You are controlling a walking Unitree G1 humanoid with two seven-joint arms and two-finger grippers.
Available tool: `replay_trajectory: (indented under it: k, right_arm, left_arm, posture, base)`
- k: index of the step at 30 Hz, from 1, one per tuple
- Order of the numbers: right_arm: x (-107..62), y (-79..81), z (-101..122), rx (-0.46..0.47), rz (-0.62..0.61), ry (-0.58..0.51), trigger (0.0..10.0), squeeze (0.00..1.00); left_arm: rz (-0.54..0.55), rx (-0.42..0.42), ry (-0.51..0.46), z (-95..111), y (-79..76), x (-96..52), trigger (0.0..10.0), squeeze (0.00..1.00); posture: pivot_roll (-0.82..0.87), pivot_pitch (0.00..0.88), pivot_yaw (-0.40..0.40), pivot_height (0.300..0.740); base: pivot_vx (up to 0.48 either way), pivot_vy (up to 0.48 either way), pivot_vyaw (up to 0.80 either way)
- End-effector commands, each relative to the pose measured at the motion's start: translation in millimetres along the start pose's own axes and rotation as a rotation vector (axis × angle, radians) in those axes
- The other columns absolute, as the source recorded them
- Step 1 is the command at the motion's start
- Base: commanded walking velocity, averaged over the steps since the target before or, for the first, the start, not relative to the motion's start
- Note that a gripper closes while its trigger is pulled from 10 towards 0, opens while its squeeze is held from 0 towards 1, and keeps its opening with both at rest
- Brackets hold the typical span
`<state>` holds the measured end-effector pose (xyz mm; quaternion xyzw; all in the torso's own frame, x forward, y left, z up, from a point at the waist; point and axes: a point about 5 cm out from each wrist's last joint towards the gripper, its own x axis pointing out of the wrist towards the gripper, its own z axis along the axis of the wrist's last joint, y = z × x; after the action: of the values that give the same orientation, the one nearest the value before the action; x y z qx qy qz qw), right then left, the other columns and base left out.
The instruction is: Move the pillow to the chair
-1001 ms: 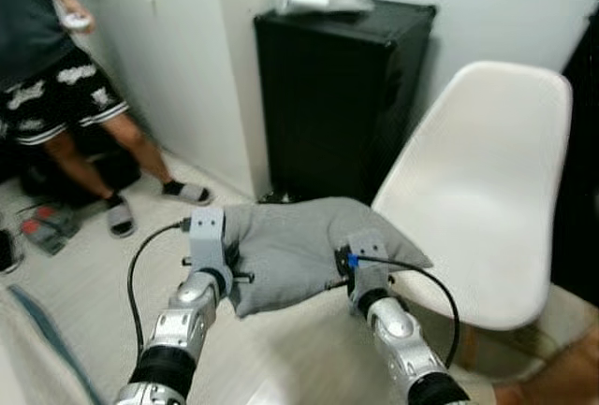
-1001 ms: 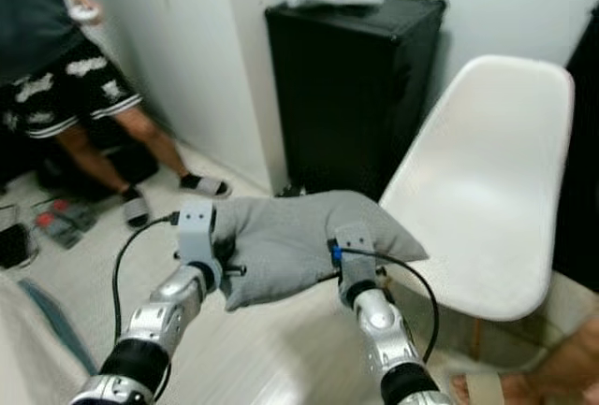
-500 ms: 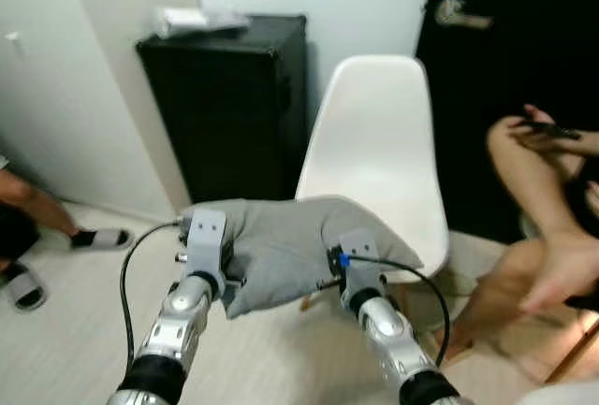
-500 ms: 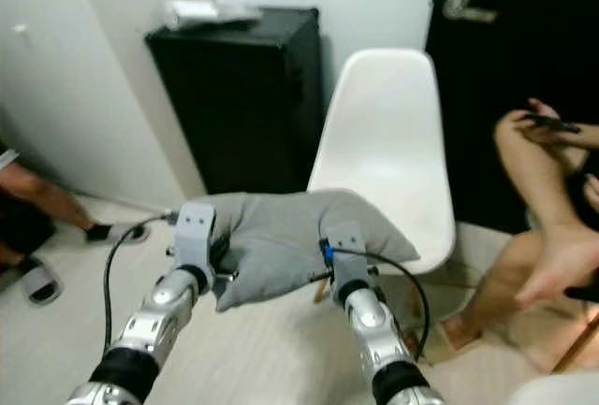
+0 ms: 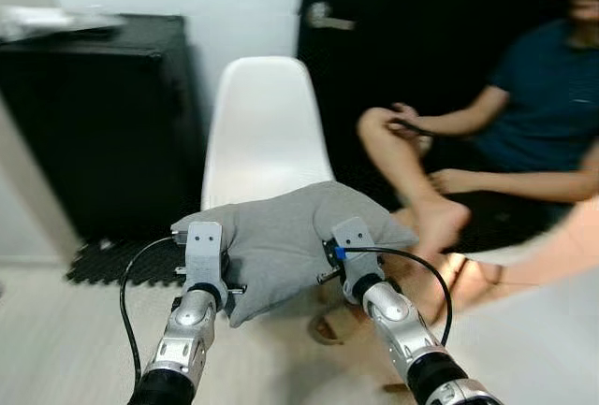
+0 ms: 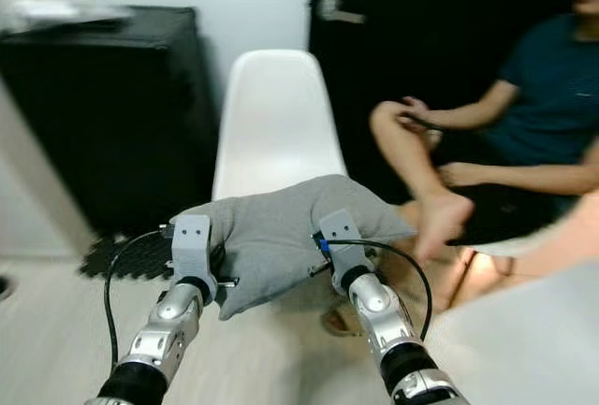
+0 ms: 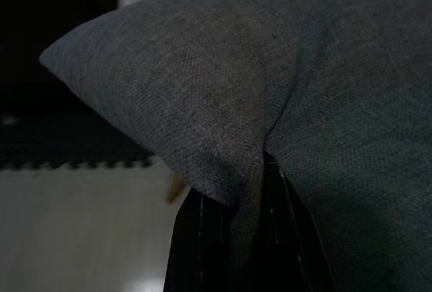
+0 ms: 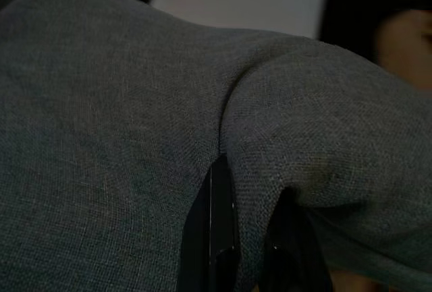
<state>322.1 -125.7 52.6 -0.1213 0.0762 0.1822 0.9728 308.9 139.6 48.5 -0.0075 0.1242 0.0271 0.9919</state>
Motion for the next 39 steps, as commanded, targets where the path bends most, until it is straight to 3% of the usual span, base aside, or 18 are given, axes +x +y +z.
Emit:
replay_trajectory:
  k: [1, 4, 5, 10, 19, 30, 39]
  right_arm:
    - [-4.0, -16.2, -1.7, -0.011, -0.065, 0.003, 10.0, 0.0]
    - [-5.0, -14.1, -7.0, 0.051, -0.089, 0.02, 10.0, 0.0]
    - [-5.4, -15.1, -9.0, 0.124, -0.126, 0.026, 10.0, 0.0]
    - [-6.7, -17.3, -10.3, 0.132, -0.144, 0.026, 10.0, 0.0]
    - [-11.9, -33.2, -20.0, 0.296, -0.304, 0.057, 10.0, 0.0]
    - [-20.2, -42.4, -30.3, 0.338, -0.384, 0.087, 10.0, 0.0]
    - [-23.0, -47.4, -31.4, 0.315, -0.409, 0.089, 10.0, 0.0]
  left_arm:
    - [0.173, -0.003, 0.002, -3.8, 35.7, -2.2, 10.0, 0.0]
    - [0.163, 0.019, 0.005, -3.6, 37.2, -1.4, 10.0, 0.0]
    - [0.154, 0.032, 0.0, -2.1, 38.3, -0.6, 10.0, 0.0]
    - [0.156, 0.034, -0.004, -0.4, 40.0, 0.9, 10.0, 0.0]
    - [0.116, 0.062, -0.008, 7.2, 39.3, 5.6, 10.0, 0.0]
    - [0.091, 0.058, 0.027, 5.5, 40.4, 7.3, 10.0, 0.0]
    - [0.088, 0.009, 0.092, -0.1, 41.3, 8.1, 10.0, 0.0]
  posture:
    - [-0.02, 0.047, -0.082, 0.74]
    - [-0.02, 0.041, -0.068, 0.74]
    - [-0.02, 0.043, -0.058, 0.74]
    - [-0.01, 0.04, -0.044, 0.74]
    - [0.02, 0.035, 0.004, 0.74]
    - [0.02, 0.034, 0.031, 0.74]
    - [0.0, 0.037, 0.051, 0.74]
  base:
    - [0.0, 0.0, -0.8]
    - [0.0, 0.0, -0.8]
    - [0.0, 0.0, -0.8]
    - [0.0, 0.0, -0.8]
    - [0.0, 0.0, -0.8]
    - [0.0, 0.0, -0.8]
    - [0.0, 0.0, -0.8]
